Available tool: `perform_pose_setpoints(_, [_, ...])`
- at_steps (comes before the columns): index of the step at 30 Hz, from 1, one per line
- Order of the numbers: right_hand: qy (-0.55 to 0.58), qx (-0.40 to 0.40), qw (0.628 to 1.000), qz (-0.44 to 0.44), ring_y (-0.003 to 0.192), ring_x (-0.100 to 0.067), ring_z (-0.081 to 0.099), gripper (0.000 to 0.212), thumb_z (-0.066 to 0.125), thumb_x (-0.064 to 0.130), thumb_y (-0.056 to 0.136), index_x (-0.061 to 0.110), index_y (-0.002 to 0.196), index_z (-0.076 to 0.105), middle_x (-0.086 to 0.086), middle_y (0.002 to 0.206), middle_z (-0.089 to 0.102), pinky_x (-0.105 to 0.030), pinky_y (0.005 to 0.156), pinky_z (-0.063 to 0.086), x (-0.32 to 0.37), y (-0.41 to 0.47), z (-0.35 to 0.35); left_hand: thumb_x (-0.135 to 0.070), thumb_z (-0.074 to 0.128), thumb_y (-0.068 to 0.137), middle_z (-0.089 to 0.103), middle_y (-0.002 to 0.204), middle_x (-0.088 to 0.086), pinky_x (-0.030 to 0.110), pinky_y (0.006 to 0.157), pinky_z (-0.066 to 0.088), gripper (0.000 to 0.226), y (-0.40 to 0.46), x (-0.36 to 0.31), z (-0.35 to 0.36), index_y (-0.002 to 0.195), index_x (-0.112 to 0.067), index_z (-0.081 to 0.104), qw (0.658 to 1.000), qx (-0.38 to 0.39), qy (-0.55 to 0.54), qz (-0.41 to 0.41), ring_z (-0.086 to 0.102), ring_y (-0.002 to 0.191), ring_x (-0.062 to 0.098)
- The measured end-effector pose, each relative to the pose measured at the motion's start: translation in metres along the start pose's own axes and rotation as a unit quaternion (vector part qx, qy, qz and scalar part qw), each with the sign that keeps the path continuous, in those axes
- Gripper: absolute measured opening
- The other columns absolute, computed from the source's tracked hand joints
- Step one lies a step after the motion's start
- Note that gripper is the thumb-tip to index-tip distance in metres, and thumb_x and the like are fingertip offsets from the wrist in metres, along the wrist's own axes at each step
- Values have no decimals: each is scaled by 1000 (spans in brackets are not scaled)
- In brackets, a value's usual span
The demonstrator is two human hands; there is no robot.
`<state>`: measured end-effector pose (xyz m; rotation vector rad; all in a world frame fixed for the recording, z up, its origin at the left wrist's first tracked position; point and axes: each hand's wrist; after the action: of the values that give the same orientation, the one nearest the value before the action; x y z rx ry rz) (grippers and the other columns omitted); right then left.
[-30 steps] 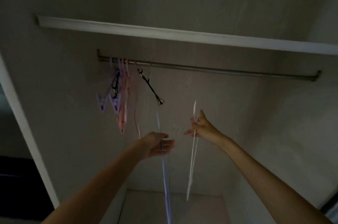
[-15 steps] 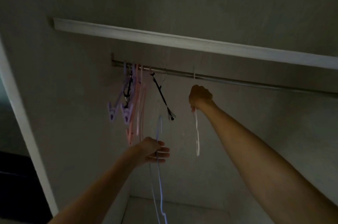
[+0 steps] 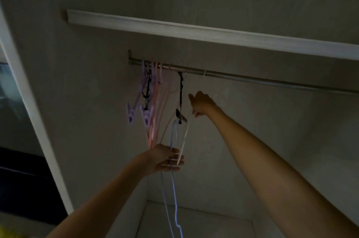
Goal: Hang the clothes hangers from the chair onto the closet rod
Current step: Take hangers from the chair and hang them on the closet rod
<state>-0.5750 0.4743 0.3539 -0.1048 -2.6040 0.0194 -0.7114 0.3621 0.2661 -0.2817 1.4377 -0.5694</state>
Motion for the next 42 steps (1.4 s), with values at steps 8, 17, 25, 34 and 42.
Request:
perform_pose_setpoints(8, [94,7,995,-26,133,-25,40,68,24,53,97,12,151,11,-7,154,25,-34,110,35,-39,-53,20,1,37,99,56,81,9,38,78,56,17,-10,30,5,105,-4,53,984,-63,-158,58,61,77,26])
perform_pose_setpoints(17, [124,225,963,82,64,-14,60,21,41,20,97,15,82,54,-4,80,60,-24,55,48,-121,-129,51,-12,41,100,62,71,-6,26,63,44,26,-19,94,23,75,-17,48,994,-27,108,-24,59,38,-2])
perform_pose_setpoints(25, [-74,539,836,64,55,0,65,39,40,30,100,10,131,53,8,84,71,-10,49,46,-162,-188,30,-53,68,75,66,119,6,30,93,49,55,-16,98,67,115,-16,65,833,-114,540,18,62,112,22])
perform_pose_setpoints(34, [146,366,918,51,111,-18,59,37,52,35,93,19,126,46,-5,126,58,-33,103,40,-171,-207,16,-52,68,75,64,119,10,35,88,50,56,-30,43,127,114,-12,63,860,-161,469,119,61,112,28])
perform_pose_setpoints(42, [169,-44,985,-15,57,-13,51,26,28,19,100,15,92,53,-3,73,52,-21,48,40,-126,-165,-27,-59,58,81,60,63,9,30,59,45,49,-48,-51,134,63,-14,64,828,-179,471,248,64,67,21])
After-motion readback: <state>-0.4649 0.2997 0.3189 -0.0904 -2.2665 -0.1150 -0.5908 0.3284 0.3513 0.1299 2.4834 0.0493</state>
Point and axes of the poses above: each hand's wrist, its own y-axis towards the middle knuckle, its own z-axis out of the palm, x = y × z
